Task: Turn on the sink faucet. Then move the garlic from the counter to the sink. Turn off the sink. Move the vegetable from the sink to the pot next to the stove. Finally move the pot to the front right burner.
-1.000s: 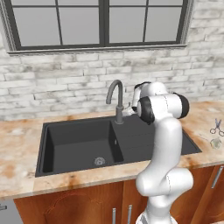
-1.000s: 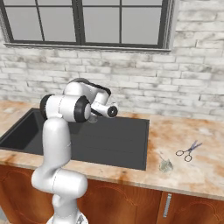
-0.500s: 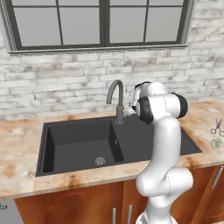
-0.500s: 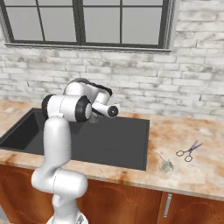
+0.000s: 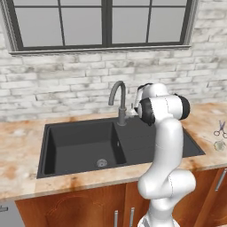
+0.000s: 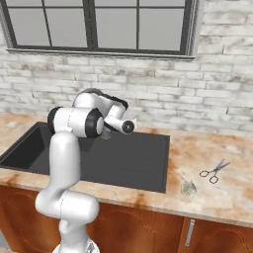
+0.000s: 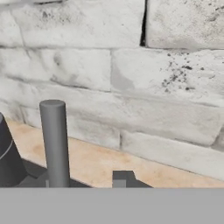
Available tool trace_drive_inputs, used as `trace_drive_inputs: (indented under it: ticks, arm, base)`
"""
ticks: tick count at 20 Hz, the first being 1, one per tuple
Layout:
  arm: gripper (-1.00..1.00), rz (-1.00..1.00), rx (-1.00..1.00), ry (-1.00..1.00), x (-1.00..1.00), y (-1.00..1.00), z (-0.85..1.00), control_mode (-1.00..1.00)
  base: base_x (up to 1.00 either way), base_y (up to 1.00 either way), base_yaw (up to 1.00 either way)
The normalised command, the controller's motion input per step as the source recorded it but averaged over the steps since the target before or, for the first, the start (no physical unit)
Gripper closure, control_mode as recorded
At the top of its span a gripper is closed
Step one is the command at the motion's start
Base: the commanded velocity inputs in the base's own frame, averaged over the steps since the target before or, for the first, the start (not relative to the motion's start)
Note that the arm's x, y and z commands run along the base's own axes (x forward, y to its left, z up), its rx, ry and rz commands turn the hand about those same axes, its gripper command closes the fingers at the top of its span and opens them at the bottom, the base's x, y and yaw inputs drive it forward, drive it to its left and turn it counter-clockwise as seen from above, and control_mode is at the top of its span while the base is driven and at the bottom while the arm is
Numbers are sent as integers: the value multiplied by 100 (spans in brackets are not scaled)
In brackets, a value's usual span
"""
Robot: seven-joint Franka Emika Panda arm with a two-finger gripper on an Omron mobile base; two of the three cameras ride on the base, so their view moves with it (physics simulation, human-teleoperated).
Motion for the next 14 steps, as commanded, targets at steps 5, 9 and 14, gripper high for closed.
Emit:
trace_drive_inputs:
  ticks: [5,9,14]
  arm:
    - [100,-12,7,2,0,-76,-33,-100]
    - [100,-13,11,5,0,-77,-17,-100]
    - [100,-12,8,6,0,-80,-23,-100]
  base:
    - [0,0,0]
    - [0,0,0]
    - [0,0,0]
